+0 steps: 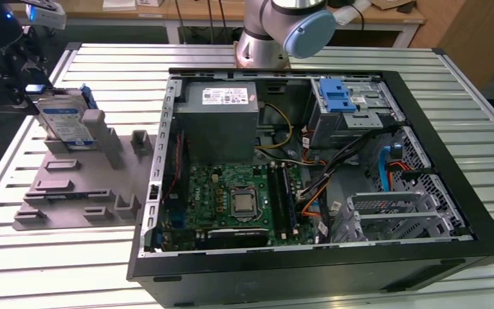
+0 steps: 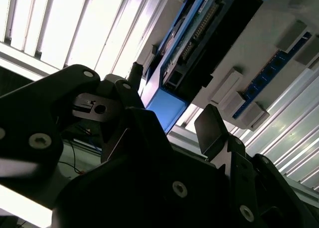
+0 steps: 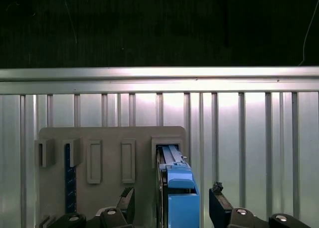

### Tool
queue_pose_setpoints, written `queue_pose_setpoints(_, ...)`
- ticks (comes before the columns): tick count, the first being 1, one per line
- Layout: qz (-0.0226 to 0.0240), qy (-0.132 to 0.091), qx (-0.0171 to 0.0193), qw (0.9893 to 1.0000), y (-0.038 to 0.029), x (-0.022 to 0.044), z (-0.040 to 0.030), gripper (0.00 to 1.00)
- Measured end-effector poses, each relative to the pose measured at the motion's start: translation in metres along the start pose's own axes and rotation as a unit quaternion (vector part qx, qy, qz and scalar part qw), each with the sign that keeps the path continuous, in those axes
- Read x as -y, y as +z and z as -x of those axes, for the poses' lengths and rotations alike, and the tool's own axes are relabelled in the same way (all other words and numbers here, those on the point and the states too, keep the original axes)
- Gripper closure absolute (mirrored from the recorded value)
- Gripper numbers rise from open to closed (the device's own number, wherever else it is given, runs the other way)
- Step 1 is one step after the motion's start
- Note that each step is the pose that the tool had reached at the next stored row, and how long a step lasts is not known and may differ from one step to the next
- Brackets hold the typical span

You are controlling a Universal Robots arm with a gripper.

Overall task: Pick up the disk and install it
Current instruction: 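Pick up the disk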

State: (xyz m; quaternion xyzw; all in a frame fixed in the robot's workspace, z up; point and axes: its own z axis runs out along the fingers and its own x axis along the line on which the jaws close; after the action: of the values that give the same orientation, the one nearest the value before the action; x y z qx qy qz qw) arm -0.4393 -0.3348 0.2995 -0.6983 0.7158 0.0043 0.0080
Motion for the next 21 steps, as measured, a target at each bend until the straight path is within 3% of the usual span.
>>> queue_pose_setpoints(11, 0.0, 0.0, 0.0, 1.0, 0.0008, 0.0, 0.0, 0.33)
queue_pose_setpoints(12, 0.0, 0.0, 0.0, 1.0, 0.0008, 0.0, 0.0, 0.39)
queue_pose_setpoints(18, 0.0, 0.0, 0.0, 1.0, 0.0008, -0.0011, 0.0009, 0.4)
queue_pose_setpoints(19, 0.0, 0.0, 0.0, 1.0, 0.0008, -0.0015, 0.0012, 0.47)
queue_pose_setpoints(21, 0.0, 0.0, 0.0, 1.0, 0.0011, -0.0027, 0.0021, 0.47)
